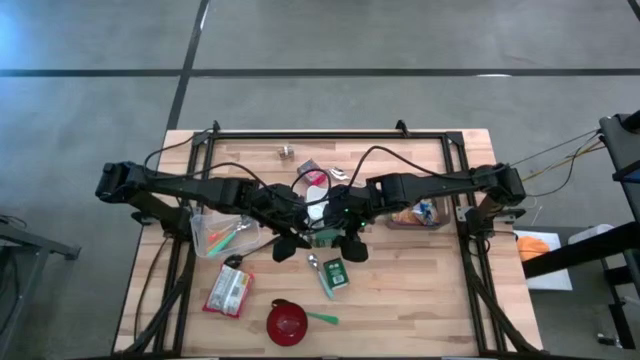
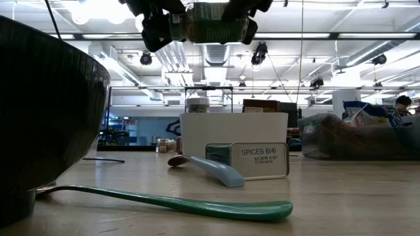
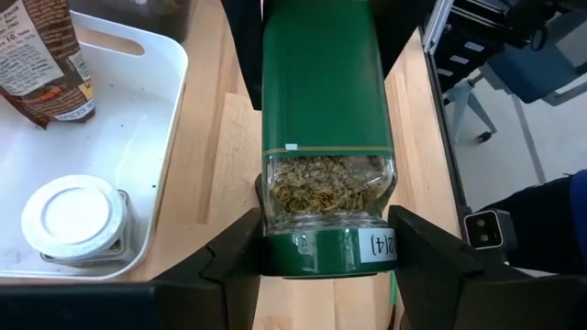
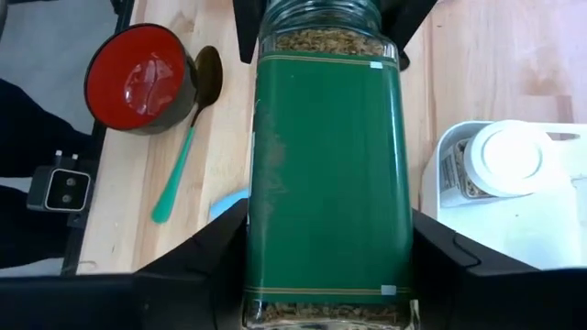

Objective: Pick & Place Food Item
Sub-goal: Put the green seasoning bottle into the white bin

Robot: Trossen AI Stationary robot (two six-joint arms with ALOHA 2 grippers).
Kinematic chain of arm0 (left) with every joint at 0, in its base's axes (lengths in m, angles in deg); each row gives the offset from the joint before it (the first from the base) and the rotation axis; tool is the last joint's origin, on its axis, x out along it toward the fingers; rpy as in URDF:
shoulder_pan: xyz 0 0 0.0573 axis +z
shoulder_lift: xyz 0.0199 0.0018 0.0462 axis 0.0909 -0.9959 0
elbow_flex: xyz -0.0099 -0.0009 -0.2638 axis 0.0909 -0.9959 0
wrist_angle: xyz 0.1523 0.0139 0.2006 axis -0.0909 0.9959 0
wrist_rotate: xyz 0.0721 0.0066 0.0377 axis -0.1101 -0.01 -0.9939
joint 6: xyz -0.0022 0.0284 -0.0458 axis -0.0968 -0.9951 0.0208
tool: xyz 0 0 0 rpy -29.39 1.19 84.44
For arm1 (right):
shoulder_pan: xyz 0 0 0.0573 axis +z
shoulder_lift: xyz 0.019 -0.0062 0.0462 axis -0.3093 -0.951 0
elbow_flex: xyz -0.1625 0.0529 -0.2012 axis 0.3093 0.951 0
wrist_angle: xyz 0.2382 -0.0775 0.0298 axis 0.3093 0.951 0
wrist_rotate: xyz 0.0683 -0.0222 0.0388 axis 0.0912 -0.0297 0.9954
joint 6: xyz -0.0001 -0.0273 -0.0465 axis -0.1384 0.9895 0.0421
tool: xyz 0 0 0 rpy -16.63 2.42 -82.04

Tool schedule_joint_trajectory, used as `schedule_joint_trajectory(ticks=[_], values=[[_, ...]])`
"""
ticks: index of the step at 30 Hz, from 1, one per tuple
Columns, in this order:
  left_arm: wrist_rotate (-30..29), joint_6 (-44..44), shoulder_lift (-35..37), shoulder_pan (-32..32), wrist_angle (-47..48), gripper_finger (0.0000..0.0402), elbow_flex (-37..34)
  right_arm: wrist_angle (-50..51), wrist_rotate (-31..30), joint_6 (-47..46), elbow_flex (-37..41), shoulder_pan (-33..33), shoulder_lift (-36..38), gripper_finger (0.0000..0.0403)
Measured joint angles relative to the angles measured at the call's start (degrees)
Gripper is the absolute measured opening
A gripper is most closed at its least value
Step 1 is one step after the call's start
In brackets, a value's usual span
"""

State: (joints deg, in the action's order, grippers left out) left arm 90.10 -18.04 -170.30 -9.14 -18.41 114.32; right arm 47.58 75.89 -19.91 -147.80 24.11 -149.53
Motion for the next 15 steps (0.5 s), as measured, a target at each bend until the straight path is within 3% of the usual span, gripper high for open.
schedule_joint_trajectory(ticks=[8,15], values=[[1.34,1.48,0.02,-0.02,-0.91,0.0193,0.22,0.0,0.03,-3.35,0.0,0.08,0.02,0.0193],[1.05,7.2,1.48,0.15,-1.39,0.0326,1.31,-0.24,-1.3,-8.18,-0.11,0.21,0.13,0.0193]])
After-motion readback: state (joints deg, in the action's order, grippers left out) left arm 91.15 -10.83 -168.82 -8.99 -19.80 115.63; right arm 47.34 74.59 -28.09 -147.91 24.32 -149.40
